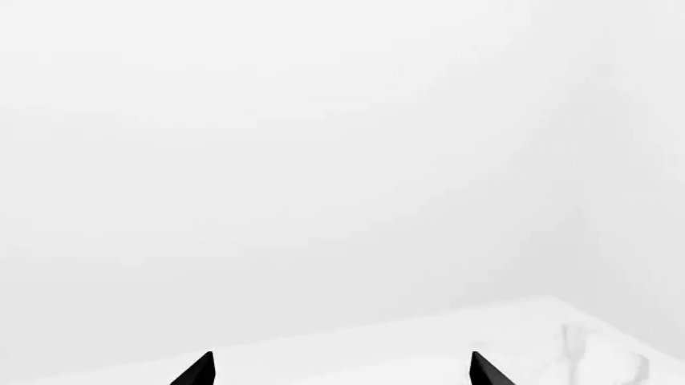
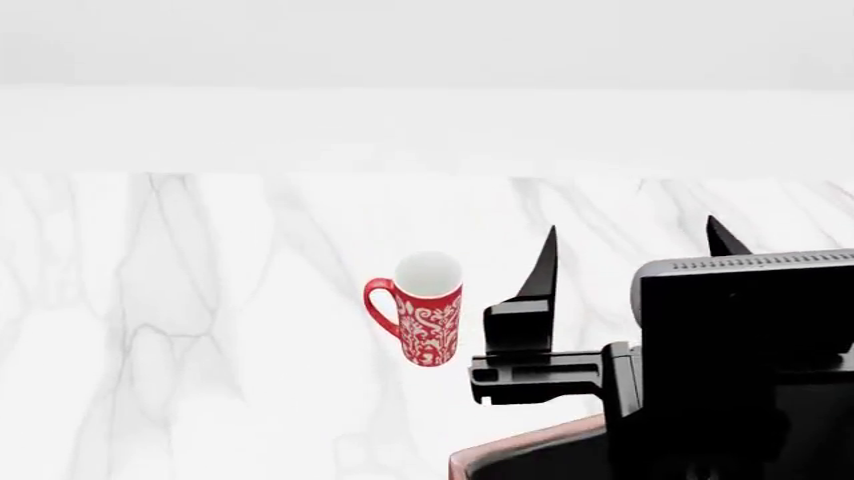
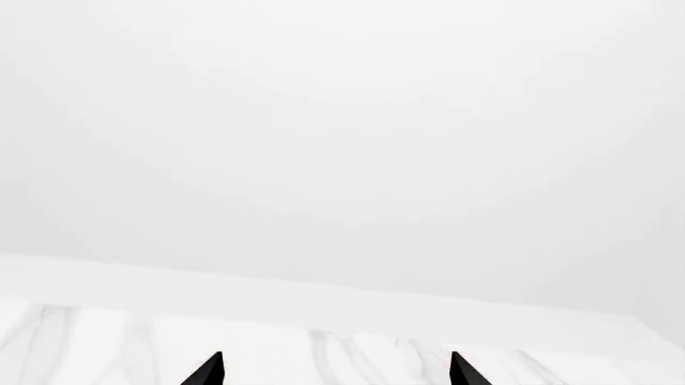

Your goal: Pick up the book and place it in the right compartment of the caddy.

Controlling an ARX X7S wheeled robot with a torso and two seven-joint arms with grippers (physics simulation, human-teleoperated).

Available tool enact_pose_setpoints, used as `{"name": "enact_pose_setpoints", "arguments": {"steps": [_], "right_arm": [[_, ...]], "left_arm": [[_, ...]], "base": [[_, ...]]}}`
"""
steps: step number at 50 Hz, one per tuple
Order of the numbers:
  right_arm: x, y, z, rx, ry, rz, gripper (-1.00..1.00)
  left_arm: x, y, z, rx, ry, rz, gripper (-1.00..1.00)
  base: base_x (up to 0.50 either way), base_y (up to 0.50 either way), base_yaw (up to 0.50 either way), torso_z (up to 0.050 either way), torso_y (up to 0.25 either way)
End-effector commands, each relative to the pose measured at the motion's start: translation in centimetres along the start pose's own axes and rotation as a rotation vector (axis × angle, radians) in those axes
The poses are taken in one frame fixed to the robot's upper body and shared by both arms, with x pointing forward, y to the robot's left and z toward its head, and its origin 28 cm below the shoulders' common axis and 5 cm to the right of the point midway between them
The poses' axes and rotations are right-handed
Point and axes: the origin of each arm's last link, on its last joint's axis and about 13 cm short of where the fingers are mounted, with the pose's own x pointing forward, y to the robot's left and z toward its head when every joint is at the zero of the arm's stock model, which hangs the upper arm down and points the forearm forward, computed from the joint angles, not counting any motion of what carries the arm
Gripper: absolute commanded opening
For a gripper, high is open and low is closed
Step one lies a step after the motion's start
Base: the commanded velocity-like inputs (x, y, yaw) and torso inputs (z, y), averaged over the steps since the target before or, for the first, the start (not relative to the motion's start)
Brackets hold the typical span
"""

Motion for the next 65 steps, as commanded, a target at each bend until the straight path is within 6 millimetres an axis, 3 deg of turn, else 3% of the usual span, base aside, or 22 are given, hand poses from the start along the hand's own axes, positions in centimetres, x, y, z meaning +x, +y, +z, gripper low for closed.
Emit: {"name": "enact_pose_setpoints", "arguments": {"steps": [1,17,21,24,26,29,36,41,47,58,65], "right_arm": [[-0.1,-0.1,0.2,0.000,0.010,-0.009,1.00],[0.0,0.2,0.5,0.006,0.057,0.013,1.00],[0.4,0.7,1.0,0.010,0.120,0.099,1.00],[2.3,0.3,3.7,0.007,0.140,0.028,1.00],[2.3,1.3,5.4,-0.007,0.150,0.040,1.00],[1.5,2.6,7.1,-0.002,0.190,0.374,1.00],[2.1,4.8,8.6,0.077,0.196,0.675,1.00],[2.6,6.0,8.7,0.000,0.324,0.837,1.00],[1.7,7.1,9.2,-0.008,0.339,1.025,1.00],[0.0,8.8,7.1,-0.151,0.352,1.324,1.00],[-1.3,9.5,7.0,-0.306,0.396,1.446,1.00]], "left_arm": [[-0.3,2.4,0.1,-0.004,-0.011,0.088,1.00],[-0.2,2.8,0.0,-0.003,-0.008,0.101,1.00],[-0.2,2.8,0.1,-0.002,-0.010,0.099,1.00],[-0.2,2.7,0.2,-0.001,-0.012,0.097,1.00],[-0.2,2.5,0.2,0.002,-0.011,0.093,1.00],[-0.2,2.4,0.1,0.004,-0.010,0.090,1.00],[-0.1,2.4,0.0,0.009,-0.006,0.086,1.00],[-0.1,2.3,0.0,0.011,-0.004,0.083,1.00],[-0.1,2.1,-0.1,0.014,0.000,0.078,1.00],[0.0,2.1,0.2,0.021,-0.008,0.073,1.00],[-0.1,2.1,0.2,0.018,-0.004,0.071,1.00]], "base": [[0.00,0.00,0.00,0.000,0.000],[0.00,0.00,0.00,0.000,0.000],[0.00,0.00,0.00,0.000,0.000],[0.00,0.00,0.00,0.000,0.000],[0.00,0.00,0.00,0.000,0.000],[0.00,0.00,0.00,0.000,0.000],[0.00,0.00,0.00,0.000,0.000],[0.00,0.00,0.00,0.000,0.000],[0.00,0.00,0.00,0.000,0.000],[0.00,0.00,0.00,0.000,0.000],[0.00,0.00,0.00,0.000,0.000]]}}
